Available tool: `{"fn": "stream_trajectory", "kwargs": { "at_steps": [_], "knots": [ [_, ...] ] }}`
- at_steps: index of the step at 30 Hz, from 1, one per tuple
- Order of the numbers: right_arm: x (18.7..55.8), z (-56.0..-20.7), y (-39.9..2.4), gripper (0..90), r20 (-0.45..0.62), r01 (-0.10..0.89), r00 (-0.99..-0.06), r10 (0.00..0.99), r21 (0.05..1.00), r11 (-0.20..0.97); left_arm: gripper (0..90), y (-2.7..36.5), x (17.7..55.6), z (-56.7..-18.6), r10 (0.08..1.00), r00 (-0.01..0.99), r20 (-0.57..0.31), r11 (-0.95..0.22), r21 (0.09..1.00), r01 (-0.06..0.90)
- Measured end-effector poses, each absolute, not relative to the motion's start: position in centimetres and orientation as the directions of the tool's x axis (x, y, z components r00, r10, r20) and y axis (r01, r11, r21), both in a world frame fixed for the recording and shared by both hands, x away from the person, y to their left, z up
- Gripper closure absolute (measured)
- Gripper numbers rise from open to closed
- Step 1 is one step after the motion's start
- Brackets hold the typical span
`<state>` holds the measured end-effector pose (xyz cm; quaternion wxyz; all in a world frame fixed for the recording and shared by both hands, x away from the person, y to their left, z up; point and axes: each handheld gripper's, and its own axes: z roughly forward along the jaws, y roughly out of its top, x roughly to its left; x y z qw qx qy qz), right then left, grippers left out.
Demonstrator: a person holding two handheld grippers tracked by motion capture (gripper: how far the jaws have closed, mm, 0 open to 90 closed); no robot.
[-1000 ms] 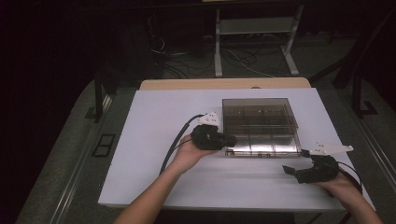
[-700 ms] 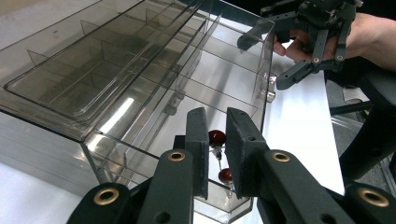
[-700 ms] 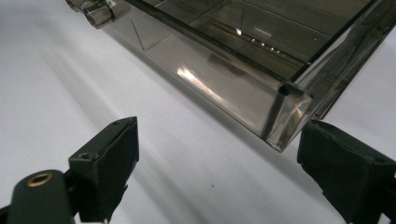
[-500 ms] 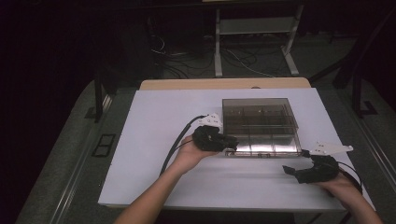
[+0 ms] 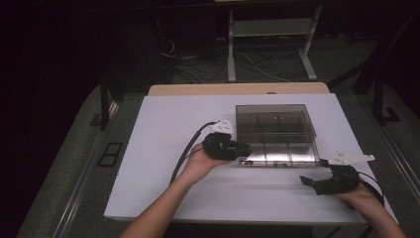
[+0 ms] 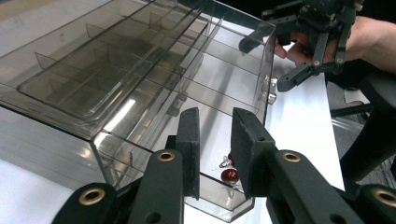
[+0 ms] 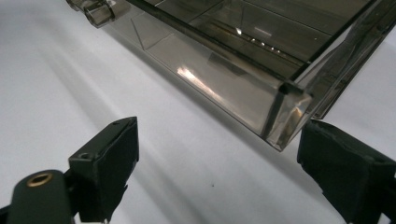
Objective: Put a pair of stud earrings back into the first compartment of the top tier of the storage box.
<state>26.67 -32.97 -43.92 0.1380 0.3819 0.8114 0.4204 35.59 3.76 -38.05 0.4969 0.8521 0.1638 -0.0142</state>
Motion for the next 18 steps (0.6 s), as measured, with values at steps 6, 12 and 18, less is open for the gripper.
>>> {"fn": "stream_trajectory", "kwargs": {
  "at_steps": [6,12,18],
  "knots": [
    [26.6,-44.0,-33.0,12.2,0.093,0.502,-0.673,0.734,0.786,0.361,66.7,4.3,35.7,-37.7,0.284,0.940,-0.187,-0.437,0.848,0.301],
    [26.7,-43.8,-32.9,12.2,0.096,0.499,-0.673,0.733,0.791,0.354,60.6,5.2,35.6,-37.2,0.305,0.936,-0.177,-0.438,0.847,0.303],
    [26.7,-43.9,-33.1,12.2,0.096,0.499,-0.669,0.737,0.793,0.350,51.1,7.0,34.9,-37.4,0.338,0.922,-0.189,-0.418,0.848,0.327]
  ]
}}
